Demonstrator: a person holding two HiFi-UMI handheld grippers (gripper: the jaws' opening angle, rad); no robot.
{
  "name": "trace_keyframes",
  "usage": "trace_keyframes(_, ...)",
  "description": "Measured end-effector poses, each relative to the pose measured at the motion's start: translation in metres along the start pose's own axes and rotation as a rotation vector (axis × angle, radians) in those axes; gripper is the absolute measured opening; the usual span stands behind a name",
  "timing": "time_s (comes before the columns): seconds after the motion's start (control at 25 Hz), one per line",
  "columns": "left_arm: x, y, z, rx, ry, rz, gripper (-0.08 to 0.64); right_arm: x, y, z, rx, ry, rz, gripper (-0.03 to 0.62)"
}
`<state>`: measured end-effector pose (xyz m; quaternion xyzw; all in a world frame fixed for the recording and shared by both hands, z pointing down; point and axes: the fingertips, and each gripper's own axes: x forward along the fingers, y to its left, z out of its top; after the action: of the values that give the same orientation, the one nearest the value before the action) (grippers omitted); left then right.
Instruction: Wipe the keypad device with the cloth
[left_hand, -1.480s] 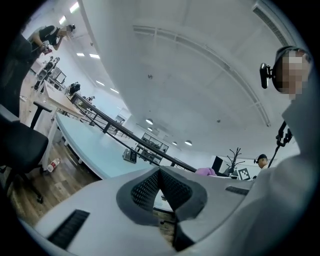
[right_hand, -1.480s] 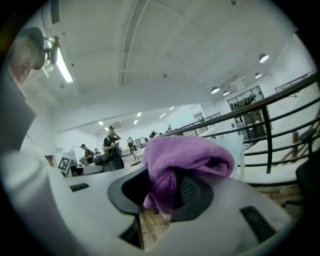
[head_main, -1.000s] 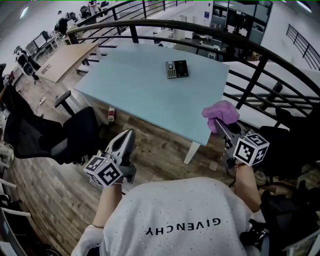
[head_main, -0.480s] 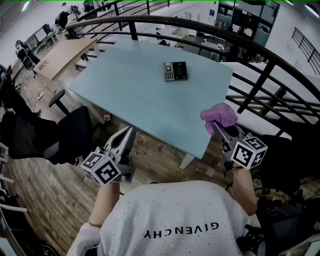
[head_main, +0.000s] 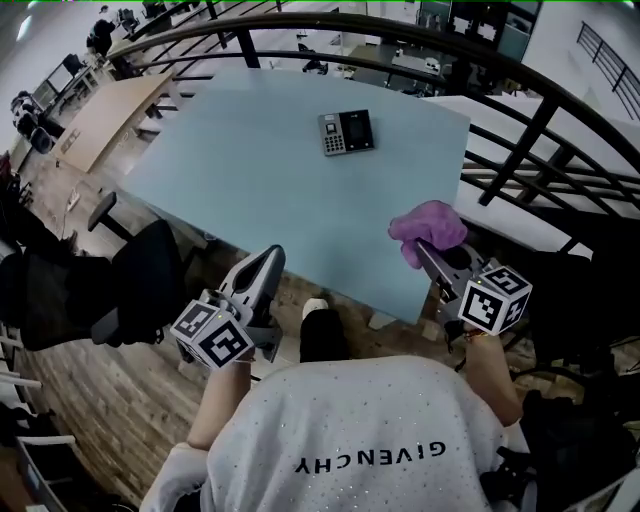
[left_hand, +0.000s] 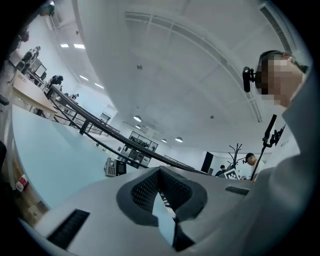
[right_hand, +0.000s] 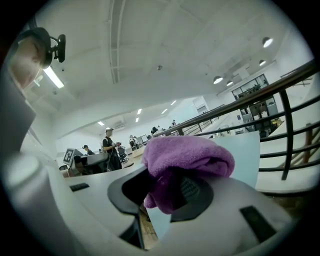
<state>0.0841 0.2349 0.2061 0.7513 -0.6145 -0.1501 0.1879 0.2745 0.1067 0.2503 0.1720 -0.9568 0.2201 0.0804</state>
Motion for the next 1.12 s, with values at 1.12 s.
trace_keyframes(1.12,0.173,0.186,0.029,-0.102,0.305,-0.213,0.012,0.254,-0.046,0.036,0.083,0.121,-0.133,0.103)
